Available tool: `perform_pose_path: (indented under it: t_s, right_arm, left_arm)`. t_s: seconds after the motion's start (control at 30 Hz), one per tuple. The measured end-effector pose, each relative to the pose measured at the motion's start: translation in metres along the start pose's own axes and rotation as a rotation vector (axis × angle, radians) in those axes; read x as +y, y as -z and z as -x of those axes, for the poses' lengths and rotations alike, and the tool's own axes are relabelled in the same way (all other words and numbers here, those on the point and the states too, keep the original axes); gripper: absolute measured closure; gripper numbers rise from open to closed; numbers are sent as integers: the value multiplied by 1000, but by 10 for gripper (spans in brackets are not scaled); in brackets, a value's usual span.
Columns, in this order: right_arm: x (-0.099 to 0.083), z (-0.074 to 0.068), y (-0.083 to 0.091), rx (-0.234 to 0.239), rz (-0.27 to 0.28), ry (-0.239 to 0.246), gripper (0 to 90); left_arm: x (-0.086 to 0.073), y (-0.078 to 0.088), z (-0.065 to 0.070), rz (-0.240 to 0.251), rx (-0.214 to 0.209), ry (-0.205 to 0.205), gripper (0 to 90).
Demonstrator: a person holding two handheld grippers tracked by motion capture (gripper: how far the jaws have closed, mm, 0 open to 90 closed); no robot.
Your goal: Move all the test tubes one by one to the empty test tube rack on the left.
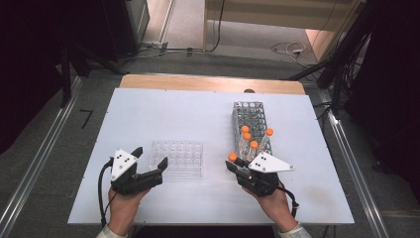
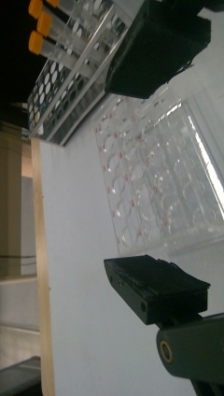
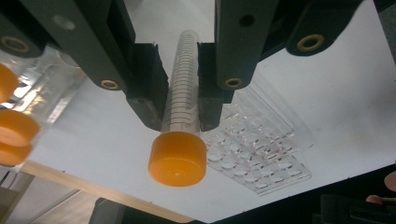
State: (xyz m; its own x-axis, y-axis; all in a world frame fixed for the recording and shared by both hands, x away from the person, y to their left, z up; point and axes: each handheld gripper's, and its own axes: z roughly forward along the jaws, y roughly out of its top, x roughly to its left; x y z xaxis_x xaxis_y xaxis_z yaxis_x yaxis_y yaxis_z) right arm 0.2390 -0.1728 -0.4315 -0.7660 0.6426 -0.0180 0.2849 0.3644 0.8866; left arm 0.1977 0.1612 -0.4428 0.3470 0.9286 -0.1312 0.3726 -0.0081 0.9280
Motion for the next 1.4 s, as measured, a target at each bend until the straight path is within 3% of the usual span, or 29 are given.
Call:
perform_pose_path:
  t_s: [0.2, 0.63, 0.97, 1.17, 1.4]
  right_arm:
    - [-2, -11, -14, 33, -17, 8, 718]
    - [-5, -30, -38, 84, -51, 37, 718]
    - [-5, -44, -45, 122, -62, 52, 718]
    - [-4, -49, -48, 132, -60, 57, 718]
    - [-2, -51, -48, 135, -53, 60, 718]
  left_arm:
    - [3, -10, 20, -34, -84, -20, 149]
    - [5, -18, 44, -55, -179, -55, 214]
    - [7, -20, 66, -64, -311, -93, 383]
    - [7, -23, 68, -67, -331, -97, 500]
    - [5, -27, 73, -89, -348, -113, 564]
